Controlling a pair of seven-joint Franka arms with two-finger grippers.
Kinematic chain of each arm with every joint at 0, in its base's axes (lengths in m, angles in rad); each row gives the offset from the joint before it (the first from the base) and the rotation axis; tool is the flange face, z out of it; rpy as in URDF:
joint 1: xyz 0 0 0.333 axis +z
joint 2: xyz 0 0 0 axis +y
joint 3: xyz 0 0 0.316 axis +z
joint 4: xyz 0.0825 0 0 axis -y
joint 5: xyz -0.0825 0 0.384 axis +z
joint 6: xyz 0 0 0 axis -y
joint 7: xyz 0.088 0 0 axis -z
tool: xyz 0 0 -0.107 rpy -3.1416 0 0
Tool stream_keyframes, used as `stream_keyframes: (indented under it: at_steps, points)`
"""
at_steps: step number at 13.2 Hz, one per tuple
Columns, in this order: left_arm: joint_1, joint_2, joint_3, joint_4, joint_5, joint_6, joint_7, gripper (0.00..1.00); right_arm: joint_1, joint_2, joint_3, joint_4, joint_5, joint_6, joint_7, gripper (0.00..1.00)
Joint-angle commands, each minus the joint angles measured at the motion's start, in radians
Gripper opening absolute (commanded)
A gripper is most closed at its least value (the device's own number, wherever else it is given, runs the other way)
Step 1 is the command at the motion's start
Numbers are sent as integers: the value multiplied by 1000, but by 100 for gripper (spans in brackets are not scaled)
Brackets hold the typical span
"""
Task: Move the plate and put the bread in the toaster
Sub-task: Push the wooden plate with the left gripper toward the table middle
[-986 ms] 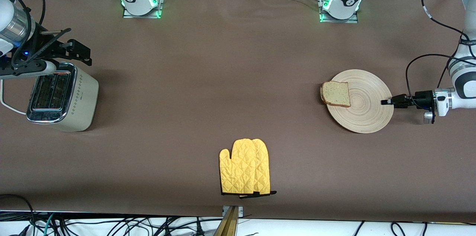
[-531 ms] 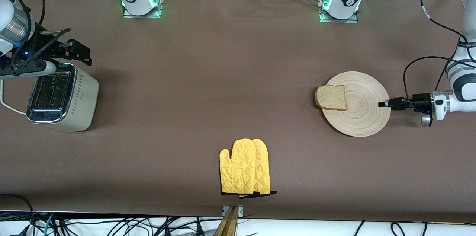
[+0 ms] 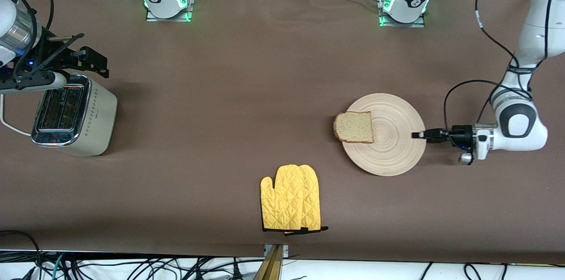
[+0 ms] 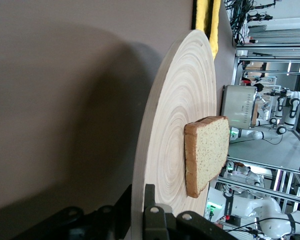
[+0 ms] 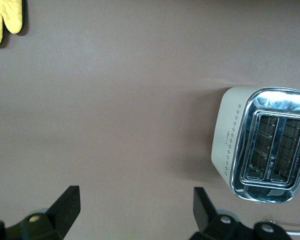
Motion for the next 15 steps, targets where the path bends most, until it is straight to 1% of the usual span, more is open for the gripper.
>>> stream_keyframes:
  at_steps: [1,4,6,11,15]
  points:
    - [-78,-3,-1,-1,-93,24,-11,0,-1,-4,0,12,9,-15,9,100]
    - [-204,-3,-1,-1,-185,79,-11,0,-2,-4,-2,12,7,-14,2,100]
    - [-265,-1,-1,3,-200,93,-1,0,-8,2,-5,12,4,-12,-3,100]
    - [-354,29,-1,1,-202,131,8,0,-10,5,-8,12,11,-3,6,100]
    - [-390,46,-1,1,-204,145,10,0,-11,5,-8,12,11,-14,14,100]
